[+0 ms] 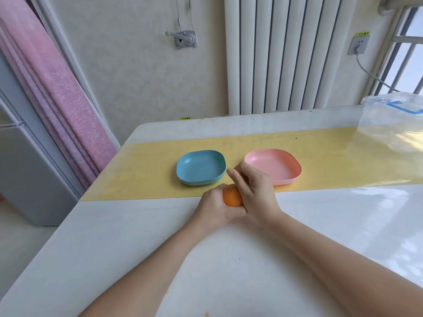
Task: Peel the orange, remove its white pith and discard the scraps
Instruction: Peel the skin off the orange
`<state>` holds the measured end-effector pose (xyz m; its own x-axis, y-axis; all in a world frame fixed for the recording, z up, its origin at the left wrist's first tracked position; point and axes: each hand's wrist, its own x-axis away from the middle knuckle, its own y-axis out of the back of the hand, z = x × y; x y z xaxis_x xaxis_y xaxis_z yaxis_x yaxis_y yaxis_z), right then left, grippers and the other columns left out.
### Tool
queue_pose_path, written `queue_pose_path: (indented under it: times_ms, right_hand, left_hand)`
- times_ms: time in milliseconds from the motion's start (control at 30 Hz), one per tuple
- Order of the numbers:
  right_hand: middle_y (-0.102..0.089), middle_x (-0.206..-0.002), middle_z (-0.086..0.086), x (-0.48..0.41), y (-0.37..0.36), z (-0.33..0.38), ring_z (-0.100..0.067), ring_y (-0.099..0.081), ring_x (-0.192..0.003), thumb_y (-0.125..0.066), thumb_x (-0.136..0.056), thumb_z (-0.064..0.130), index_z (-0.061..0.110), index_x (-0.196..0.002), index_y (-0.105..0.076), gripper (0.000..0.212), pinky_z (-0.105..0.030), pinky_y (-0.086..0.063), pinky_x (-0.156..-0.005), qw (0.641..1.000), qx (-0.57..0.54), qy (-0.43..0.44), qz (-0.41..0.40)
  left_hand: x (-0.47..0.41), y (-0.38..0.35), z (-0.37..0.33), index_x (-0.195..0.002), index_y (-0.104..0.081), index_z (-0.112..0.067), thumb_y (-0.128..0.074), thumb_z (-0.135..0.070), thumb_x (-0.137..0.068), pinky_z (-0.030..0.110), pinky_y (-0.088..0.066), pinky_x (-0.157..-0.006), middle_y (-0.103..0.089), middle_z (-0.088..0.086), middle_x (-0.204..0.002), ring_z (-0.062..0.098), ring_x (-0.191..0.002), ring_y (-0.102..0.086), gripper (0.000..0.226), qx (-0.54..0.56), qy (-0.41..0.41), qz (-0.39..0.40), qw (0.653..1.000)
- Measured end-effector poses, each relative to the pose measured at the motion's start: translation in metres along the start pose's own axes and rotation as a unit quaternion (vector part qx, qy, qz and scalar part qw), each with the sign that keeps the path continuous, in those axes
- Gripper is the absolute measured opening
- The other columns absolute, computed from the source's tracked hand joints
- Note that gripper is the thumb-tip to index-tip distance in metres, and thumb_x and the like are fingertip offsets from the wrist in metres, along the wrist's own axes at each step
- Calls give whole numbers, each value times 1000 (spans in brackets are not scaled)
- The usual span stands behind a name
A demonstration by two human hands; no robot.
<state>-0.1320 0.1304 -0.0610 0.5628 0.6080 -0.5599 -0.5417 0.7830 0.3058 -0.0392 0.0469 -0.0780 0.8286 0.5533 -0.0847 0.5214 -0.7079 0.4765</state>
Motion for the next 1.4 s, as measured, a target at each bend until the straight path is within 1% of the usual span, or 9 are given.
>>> queue_pose_path:
  times_ms: [200,467,567,633,733,867,1000,1200,1400]
  right_hand:
    - [-37,-62,5,0,2,2,-10,-32,-59,-50,-99,25,2,-74,-42,35,-25,-31,-55,997,-41,-31,49]
    - [-38,-57,15,-1,5,2,-4,-33,-55,-48,-99,25,17,-70,-41,31,-16,-30,-52,994,-57,-43,78]
    - [-54,-70,20,-2,12,0,-3,-49,-65,-55,-96,23,18,-80,-52,17,-18,-40,-62,994,-78,-27,75]
    - [-65,-89,16,-1,18,-1,-10,-62,-84,-60,-91,22,15,-92,-58,7,-27,-50,-74,990,-99,-17,99]
    - [-69,-103,-3,1,23,1,-11,-66,-99,-67,-87,9,6,-96,-57,14,-22,-52,-85,986,-98,17,131]
    - [-65,-94,0,-1,23,3,-14,-65,-91,-73,-81,10,7,-92,-56,20,-20,-50,-83,987,-63,66,130]
    - [-58,-91,9,-3,22,4,-13,-57,-85,-75,-77,24,21,-91,-52,27,-27,-50,-80,986,-41,73,146]
    - [-55,-82,16,-7,29,6,-13,-53,-79,-77,-75,20,11,-87,-55,26,-26,-49,-76,977,-71,56,195]
    - [-61,-92,3,-10,32,8,-18,-58,-86,-80,-73,20,20,-92,-65,24,-25,-49,-80,977,-134,24,163]
  left_hand:
    - [0,1,-1,-78,-55,-16,-70,-41,-50,25,-41,-55,-55,-10,-67,9,-61,-50,41,-4,1,12,1000]
    - [2,3,-4,-81,-57,-17,-70,-44,-50,26,-43,-58,-58,-8,-71,10,-65,-53,43,7,7,26,1000]
    - [2,8,-7,-91,-63,-20,-75,-48,-54,33,-52,-68,-68,-3,-85,15,-77,-63,48,37,9,15,999]
    - [1,15,-9,-100,-63,-22,-76,-48,-55,36,-55,-78,-70,0,-97,17,-89,-67,54,51,15,-15,998]
    - [2,27,-9,-99,-57,-27,-79,-43,-58,24,-54,-71,-67,-7,-95,8,-85,-65,49,3,14,-62,998]
    - [4,34,-13,-105,-54,-23,-82,-35,-67,7,-44,-62,-62,-11,-92,4,-81,-59,48,-100,-28,-100,990]
    - [6,37,-18,-113,-53,-19,-78,-38,-69,7,-40,-63,-61,-7,-96,10,-83,-56,54,-179,-71,-108,975]
    - [10,40,-21,-109,-52,-26,-75,-46,-67,8,-41,-62,-61,-12,-91,7,-79,-56,51,-213,-75,-75,971]
    - [7,42,-27,-109,-50,-30,-79,-42,-65,8,-40,-64,-59,-14,-91,6,-80,-55,55,-184,-77,-78,977]
